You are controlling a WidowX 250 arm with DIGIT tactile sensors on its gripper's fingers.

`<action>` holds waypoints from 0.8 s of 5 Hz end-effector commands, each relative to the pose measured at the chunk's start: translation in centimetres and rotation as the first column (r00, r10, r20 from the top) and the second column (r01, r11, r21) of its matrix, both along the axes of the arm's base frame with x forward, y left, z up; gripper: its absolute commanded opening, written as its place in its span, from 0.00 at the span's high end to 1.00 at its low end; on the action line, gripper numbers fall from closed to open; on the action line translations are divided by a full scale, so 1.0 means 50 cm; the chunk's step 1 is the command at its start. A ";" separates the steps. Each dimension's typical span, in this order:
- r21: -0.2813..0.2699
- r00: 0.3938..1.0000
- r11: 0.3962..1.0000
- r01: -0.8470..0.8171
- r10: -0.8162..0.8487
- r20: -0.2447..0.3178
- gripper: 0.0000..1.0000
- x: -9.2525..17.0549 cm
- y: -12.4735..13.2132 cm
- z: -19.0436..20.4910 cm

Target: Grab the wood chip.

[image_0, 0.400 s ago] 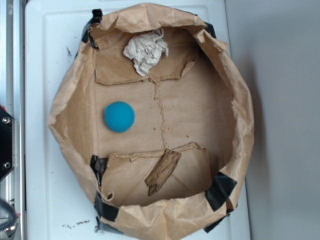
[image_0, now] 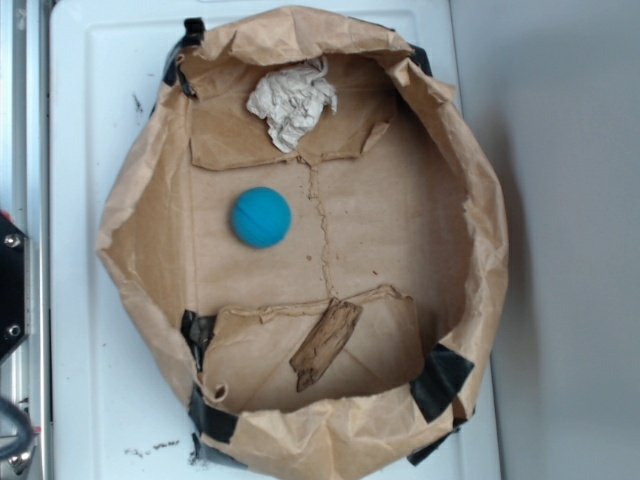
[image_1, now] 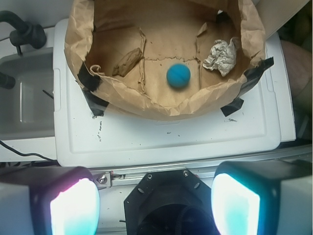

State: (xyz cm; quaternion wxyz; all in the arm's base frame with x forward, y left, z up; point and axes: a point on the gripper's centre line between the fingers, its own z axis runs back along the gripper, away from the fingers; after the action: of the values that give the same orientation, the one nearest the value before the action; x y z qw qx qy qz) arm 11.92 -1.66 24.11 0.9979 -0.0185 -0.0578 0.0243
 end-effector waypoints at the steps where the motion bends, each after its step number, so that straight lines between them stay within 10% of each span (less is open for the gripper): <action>1: 0.062 0.968 0.967 -0.246 0.242 0.066 0.00 0.196 0.041 -0.057; 2: 0.120 0.954 0.950 -0.288 0.274 0.119 0.00 0.296 0.023 -0.097; 4: 0.120 0.954 0.950 -0.288 0.274 0.119 0.00 0.296 0.023 -0.097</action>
State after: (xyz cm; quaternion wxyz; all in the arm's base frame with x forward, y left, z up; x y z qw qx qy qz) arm 26.31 -0.74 17.45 0.9812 0.0605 -0.0866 0.1615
